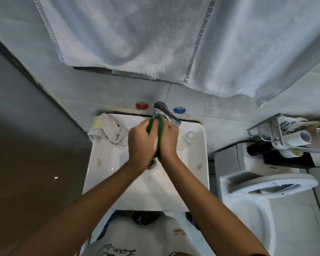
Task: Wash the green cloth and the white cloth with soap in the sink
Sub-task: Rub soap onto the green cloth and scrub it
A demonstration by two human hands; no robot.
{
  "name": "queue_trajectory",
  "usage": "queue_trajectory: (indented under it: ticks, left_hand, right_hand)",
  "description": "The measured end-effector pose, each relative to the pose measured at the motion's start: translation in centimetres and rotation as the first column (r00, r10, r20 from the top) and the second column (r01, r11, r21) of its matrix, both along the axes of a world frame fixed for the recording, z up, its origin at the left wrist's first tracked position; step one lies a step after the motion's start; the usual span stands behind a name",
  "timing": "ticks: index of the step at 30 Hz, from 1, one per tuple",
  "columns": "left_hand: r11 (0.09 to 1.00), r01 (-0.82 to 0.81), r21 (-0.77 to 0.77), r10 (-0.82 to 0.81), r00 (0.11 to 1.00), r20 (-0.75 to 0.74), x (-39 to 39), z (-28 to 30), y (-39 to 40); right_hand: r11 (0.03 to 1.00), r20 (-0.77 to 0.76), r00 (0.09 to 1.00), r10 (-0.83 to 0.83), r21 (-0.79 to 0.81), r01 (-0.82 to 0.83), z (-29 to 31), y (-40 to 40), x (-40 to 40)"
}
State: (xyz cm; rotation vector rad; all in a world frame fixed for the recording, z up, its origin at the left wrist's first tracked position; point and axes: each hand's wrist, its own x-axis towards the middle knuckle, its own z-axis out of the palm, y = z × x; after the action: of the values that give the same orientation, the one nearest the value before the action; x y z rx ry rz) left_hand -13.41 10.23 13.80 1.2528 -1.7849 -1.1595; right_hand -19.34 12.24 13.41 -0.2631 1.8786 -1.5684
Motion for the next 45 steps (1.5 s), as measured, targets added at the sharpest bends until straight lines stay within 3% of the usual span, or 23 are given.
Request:
queue_trajectory:
  ticks: [3, 8, 12, 16, 20, 24, 28, 30, 33, 37, 42, 45]
  left_hand:
    - [0.990, -0.122, 0.071, 0.121, 0.993, 0.009, 0.0, -0.6, -3.2]
    - [0.999, -0.028, -0.041, 0.028, 1.000, -0.001, 0.1, 0.6, -0.9]
    - [0.996, -0.087, 0.034, 0.088, 0.996, -0.009, -0.1, 0.9, -2.9]
    - [0.998, -0.045, 0.040, 0.047, 0.998, -0.051, -0.2, 0.8, 0.0]
    - [0.985, -0.126, 0.117, 0.131, 0.991, -0.038, -0.1, 0.9, -3.0]
    - [0.998, -0.019, 0.060, 0.022, 0.999, -0.049, 0.1, 1.3, 0.0]
    - [0.984, -0.122, 0.129, 0.130, 0.990, -0.058, -0.4, 1.7, -3.2]
    - [0.987, -0.101, 0.122, 0.105, 0.994, -0.032, -0.1, 1.3, -2.2]
    - [0.997, -0.010, 0.080, 0.010, 1.000, -0.008, 0.0, 1.1, -0.1]
    - [0.987, -0.111, 0.119, 0.116, 0.993, -0.032, -0.6, 1.4, -3.0]
    - [0.998, -0.039, 0.043, 0.040, 0.999, -0.022, -0.9, 1.4, -0.6]
    - [0.992, -0.104, 0.068, 0.108, 0.993, -0.055, -0.9, 1.1, -2.5]
  right_hand:
    - [0.994, -0.067, 0.992, 0.103, -0.014, -0.104, 0.4, 0.9, 1.7]
    - [0.998, -0.087, 0.994, -0.061, -0.007, 0.061, 0.9, -0.6, 0.3]
    - [0.998, -0.077, 0.996, 0.055, -0.012, -0.056, 0.3, 0.2, 1.8]
    - [0.998, -0.087, 0.995, -0.043, 0.036, 0.046, 0.1, -0.7, 0.1]
    - [0.996, -0.108, 0.990, 0.089, -0.007, -0.090, 0.3, 0.5, 1.7]
    - [0.999, -0.030, 0.999, 0.034, 0.021, -0.033, 1.0, -0.8, -0.2]
    - [0.993, -0.091, 0.989, 0.117, -0.014, -0.119, 1.4, 0.4, 1.4]
    - [0.990, -0.091, 0.986, 0.139, 0.012, -0.138, 1.4, 0.4, 0.5]
    - [0.999, -0.068, 0.997, 0.022, 0.038, -0.020, 1.1, -0.5, -0.6]
    - [0.996, -0.090, 0.992, 0.088, 0.004, -0.088, 0.7, 0.4, 1.2]
    - [1.000, -0.111, 0.994, -0.013, 0.015, 0.015, 0.3, -0.3, -0.4]
    - [0.997, -0.135, 0.988, 0.078, 0.006, -0.078, 0.0, 0.6, 0.9]
